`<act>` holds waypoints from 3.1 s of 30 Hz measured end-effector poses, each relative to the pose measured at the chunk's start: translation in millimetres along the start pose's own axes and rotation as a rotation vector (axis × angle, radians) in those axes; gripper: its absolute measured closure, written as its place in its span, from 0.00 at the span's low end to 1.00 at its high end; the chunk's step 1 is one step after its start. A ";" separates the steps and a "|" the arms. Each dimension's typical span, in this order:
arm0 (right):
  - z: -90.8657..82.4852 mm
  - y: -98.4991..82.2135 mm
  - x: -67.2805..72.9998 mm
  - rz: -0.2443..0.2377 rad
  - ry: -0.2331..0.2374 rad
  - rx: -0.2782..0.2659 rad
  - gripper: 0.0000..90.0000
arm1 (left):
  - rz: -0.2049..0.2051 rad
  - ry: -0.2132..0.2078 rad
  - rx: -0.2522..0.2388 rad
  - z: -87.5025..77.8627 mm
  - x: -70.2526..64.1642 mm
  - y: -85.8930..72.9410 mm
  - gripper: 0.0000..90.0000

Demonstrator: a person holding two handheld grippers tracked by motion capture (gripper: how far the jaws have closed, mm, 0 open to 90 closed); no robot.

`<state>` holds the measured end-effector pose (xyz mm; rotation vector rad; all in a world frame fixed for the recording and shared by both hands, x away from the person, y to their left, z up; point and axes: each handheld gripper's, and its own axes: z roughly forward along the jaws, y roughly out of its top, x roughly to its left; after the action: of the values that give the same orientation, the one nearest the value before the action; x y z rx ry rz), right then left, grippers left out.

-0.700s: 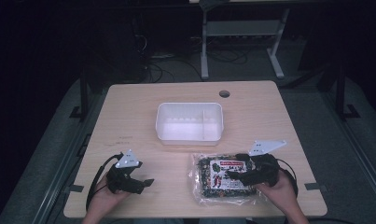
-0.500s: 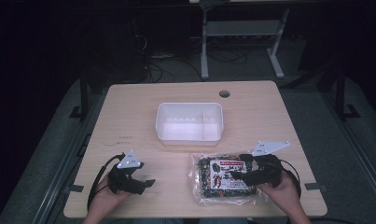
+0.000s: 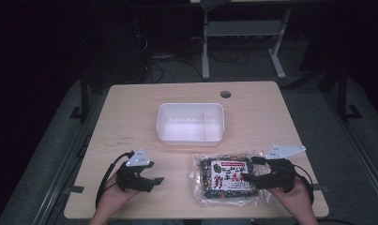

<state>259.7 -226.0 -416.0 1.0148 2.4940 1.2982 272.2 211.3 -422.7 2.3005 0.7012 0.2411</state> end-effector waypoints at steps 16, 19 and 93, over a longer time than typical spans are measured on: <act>-18.6 -16.2 -9.2 0.059 -0.045 0.006 0.27 | 0.093 -0.078 0.041 38.8 -23.8 48.5 0.53; -23.8 -20.1 -14.1 0.085 -0.064 0.007 0.27 | 0.103 -0.098 0.054 47.3 -27.9 55.3 0.61; -22.1 -59.8 -64.0 0.500 -0.017 0.201 0.73 | 0.167 -0.129 0.220 101.2 -46.9 75.1 0.89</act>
<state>269.3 -304.6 -459.2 1.7746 2.4858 1.1466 300.6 81.7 -444.4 2.5618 0.4908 0.0937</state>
